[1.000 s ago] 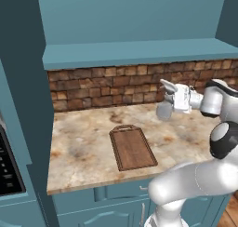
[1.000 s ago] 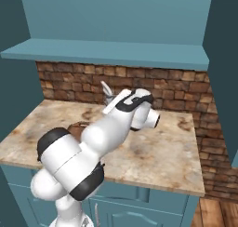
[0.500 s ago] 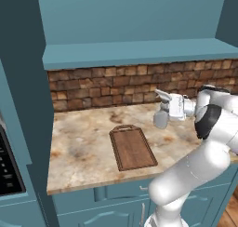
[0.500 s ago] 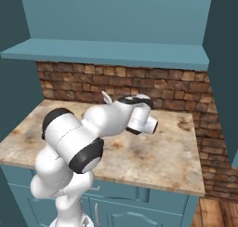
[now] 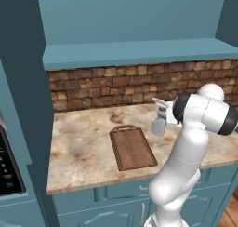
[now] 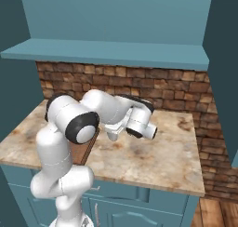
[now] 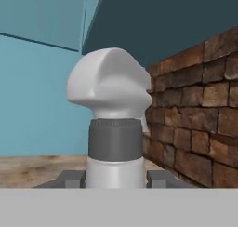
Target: Grab the spray bottle from the cabinet, then place it next to the cutting board for sanitizing. Then grab the dish brush from the countertop next to the sink and place it next to the cutting board.
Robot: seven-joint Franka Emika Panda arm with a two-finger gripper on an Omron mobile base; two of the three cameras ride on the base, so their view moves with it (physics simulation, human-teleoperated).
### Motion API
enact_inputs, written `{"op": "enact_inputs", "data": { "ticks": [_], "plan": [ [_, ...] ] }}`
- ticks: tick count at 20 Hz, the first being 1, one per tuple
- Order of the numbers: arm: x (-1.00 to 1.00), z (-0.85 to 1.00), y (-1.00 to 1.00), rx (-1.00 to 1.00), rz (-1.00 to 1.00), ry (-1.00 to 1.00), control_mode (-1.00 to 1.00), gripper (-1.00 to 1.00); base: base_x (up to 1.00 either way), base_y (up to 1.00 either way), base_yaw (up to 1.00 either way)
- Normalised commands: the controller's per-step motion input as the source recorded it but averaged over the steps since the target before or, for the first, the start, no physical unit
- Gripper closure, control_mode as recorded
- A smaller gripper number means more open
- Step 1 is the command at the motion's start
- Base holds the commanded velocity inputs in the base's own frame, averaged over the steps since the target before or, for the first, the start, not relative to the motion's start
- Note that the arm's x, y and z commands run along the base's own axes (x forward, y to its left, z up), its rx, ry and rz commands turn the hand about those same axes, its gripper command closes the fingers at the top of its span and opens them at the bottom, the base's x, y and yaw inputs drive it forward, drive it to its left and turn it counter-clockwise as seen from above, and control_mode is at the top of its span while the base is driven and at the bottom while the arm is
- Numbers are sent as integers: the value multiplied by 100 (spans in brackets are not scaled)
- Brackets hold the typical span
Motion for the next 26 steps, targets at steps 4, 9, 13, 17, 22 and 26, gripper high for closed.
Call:
{"op": "enact_inputs", "data": {
  "ticks": [4, 9, 13, 17, 22, 26],
  "plan": [
    [0, -41, 0, 0, 2, 0, -100, 100, 0, 0, 0],
    [-1, -36, 2, 0, 0, 1, -100, -100, 0, 0, 0],
    [-1, -9, 0, 0, 0, 0, -100, -100, 0, 0, 0],
    [-1, 0, 0, 0, 0, 0, -100, -100, 0, 0, 0],
    [-5, 0, -13, 0, 0, -3, -100, -100, 0, 0, 0],
    [-19, 0, -27, 0, 0, -4, -100, -100, 0, 0, 0]
  ]
}}
